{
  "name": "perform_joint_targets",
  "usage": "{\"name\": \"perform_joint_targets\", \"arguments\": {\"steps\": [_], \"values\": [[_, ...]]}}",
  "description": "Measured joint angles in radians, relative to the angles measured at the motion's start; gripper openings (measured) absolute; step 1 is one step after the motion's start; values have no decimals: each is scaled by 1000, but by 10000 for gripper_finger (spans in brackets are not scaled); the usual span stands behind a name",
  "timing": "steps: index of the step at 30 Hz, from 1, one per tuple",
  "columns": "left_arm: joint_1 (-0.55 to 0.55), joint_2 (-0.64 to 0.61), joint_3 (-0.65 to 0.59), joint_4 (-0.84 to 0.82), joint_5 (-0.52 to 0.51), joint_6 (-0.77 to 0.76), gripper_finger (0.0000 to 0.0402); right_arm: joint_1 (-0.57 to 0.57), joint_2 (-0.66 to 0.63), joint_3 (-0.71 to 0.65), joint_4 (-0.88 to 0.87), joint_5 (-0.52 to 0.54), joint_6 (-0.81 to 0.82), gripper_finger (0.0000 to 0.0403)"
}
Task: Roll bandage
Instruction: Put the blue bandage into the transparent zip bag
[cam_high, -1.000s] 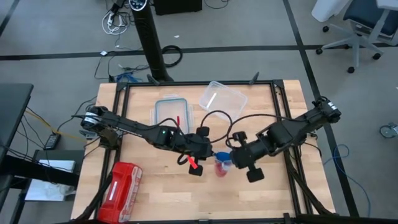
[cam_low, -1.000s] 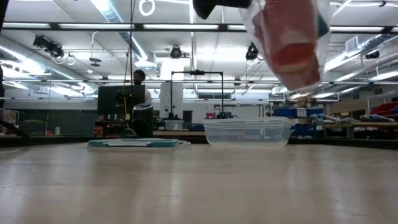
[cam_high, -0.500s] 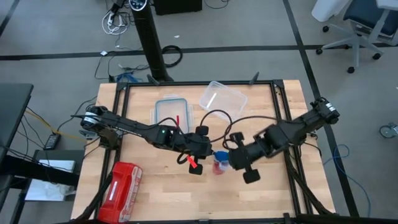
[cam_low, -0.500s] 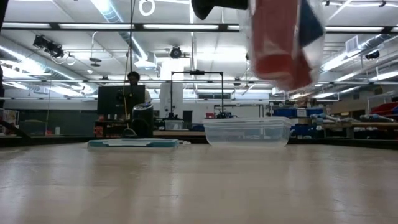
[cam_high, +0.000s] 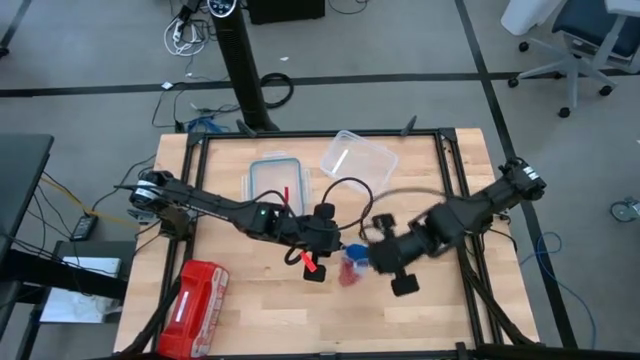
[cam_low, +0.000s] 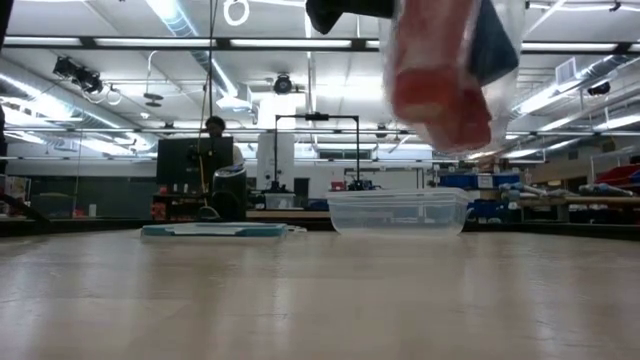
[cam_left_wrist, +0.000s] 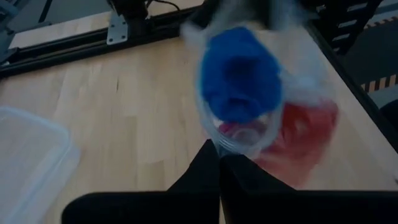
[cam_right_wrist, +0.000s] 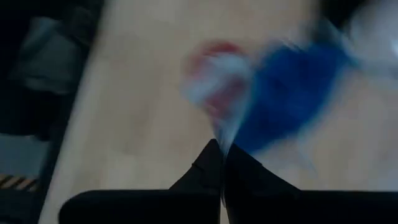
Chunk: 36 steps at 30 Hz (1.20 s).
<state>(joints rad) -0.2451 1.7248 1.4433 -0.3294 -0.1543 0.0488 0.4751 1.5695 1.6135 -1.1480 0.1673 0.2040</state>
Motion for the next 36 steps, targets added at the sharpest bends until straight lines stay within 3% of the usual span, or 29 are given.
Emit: {"name": "perform_joint_targets", "arguments": {"steps": [3,4,6,7,10,19,36], "values": [[-2,0,0,3,0,-3,0,-28,10,3,3,-241,-43,0],[-3,0,0,-1,0,-4,0,-22,17,2,15,-217,-68,0],[-2,0,0,-1,-1,-3,0,-11,23,-1,-17,-29,-34,0],[-3,0,0,3,-1,-2,0,-13,18,-1,-39,-11,-3,0],[-4,6,-1,6,-1,-10,0,-35,22,-2,1,-143,-59,0],[-13,25,-130,186,-19,-53,0,-24,72,-19,-6,-111,-49,2],[-26,25,-276,307,-39,-132,0,-40,81,-132,122,-125,-74,12]]}}
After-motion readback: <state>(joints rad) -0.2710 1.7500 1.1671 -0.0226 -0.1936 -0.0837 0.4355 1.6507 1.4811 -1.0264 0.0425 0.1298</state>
